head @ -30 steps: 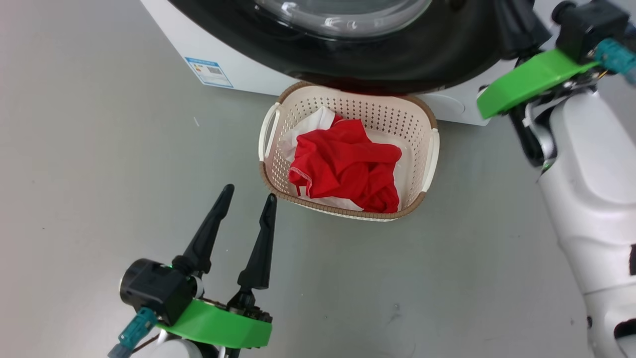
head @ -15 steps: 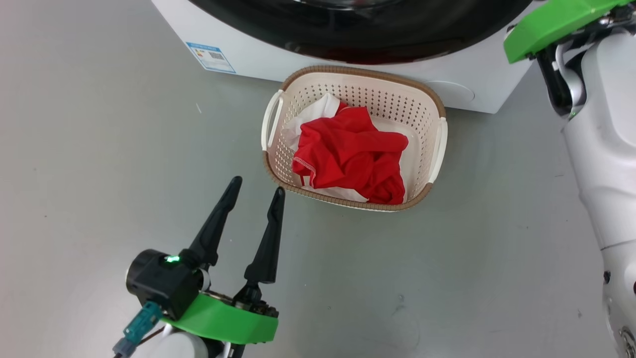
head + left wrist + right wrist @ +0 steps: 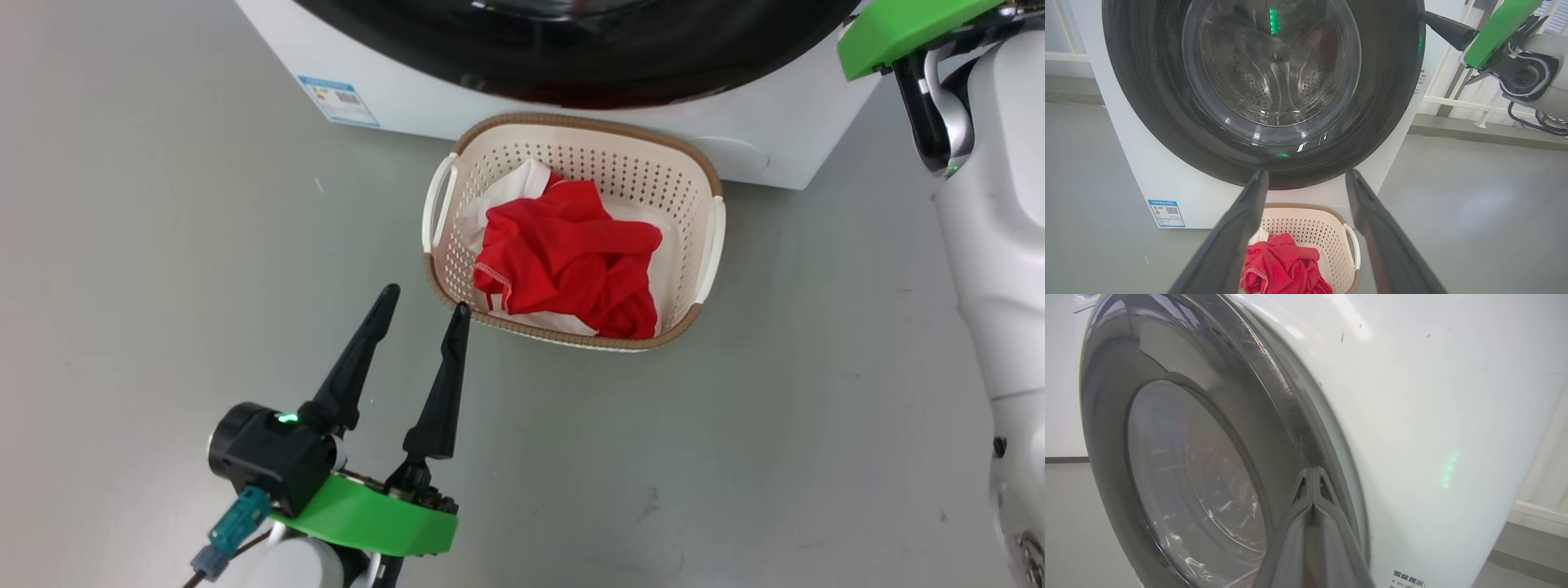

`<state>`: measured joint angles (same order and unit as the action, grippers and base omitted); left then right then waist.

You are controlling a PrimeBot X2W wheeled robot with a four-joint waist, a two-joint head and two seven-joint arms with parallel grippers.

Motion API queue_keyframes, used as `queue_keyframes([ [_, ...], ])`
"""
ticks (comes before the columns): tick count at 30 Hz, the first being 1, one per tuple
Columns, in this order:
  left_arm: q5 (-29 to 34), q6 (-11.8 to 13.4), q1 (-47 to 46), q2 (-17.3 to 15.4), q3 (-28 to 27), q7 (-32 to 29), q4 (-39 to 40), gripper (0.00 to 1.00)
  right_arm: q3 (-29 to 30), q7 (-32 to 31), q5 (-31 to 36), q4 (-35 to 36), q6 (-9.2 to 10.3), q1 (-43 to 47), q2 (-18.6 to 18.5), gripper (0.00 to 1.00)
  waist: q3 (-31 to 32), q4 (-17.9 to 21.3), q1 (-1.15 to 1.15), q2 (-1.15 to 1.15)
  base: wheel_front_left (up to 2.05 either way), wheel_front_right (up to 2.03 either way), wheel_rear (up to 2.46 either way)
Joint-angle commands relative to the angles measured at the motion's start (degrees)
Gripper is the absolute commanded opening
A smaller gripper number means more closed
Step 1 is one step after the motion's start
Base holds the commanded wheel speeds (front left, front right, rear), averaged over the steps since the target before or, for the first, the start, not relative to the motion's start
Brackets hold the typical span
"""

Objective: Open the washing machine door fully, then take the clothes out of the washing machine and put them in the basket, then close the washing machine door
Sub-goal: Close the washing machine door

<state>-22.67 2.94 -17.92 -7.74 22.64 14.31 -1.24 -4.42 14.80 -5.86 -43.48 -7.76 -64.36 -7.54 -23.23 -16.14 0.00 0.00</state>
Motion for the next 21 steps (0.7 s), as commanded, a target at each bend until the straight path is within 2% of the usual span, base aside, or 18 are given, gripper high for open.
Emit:
queue_keyframes([
  [1,0.41,0.09,-0.50,-0.82,-2.16,0.68,0.89,1.00,-0.47,0.19,0.37,2.28,0.27,1.94,1.26,0.00,0.95,0.74,0.00,0.00,0.00,0.00,0.00],
  [10,-0.86,0.84,0.66,-0.38,-3.54,0.69,0.58,1.00,-4.23,0.19,-3.00,9.14,0.27,11.02,3.40,0.00,4.61,4.08,0.00,0.00,0.00,0.00,0.00],
  [11,-1.15,0.71,0.87,-0.45,-3.63,0.69,0.48,1.00,-4.71,0.19,-3.39,10.13,0.27,12.52,3.59,0.29,5.20,4.55,0.00,0.00,0.00,0.00,0.00],
  [12,-1.29,0.68,1.07,-0.59,-3.75,0.69,0.39,1.00,-5.16,0.19,-3.74,11.13,0.27,14.03,3.76,0.48,5.83,5.04,0.00,0.00,0.00,0.00,0.00],
  [13,-1.43,0.69,1.27,-0.70,-3.89,0.69,0.34,1.00,-5.57,0.19,-4.07,12.16,0.27,15.54,3.91,0.86,6.46,5.54,0.00,0.00,0.00,0.00,0.00],
  [14,-1.55,0.75,1.48,-0.77,-4.13,0.69,0.39,1.00,-5.97,0.19,-4.38,13.18,0.27,17.05,4.06,1.00,7.07,6.09,0.00,0.00,0.00,0.00,0.00],
  [21,-1.53,1.63,4.02,-0.79,-6.64,0.69,0.88,1.00,-7.07,0.19,-5.76,19.74,0.27,27.00,4.60,1.00,11.64,10.47,0.00,0.00,0.00,0.00,0.00],
])
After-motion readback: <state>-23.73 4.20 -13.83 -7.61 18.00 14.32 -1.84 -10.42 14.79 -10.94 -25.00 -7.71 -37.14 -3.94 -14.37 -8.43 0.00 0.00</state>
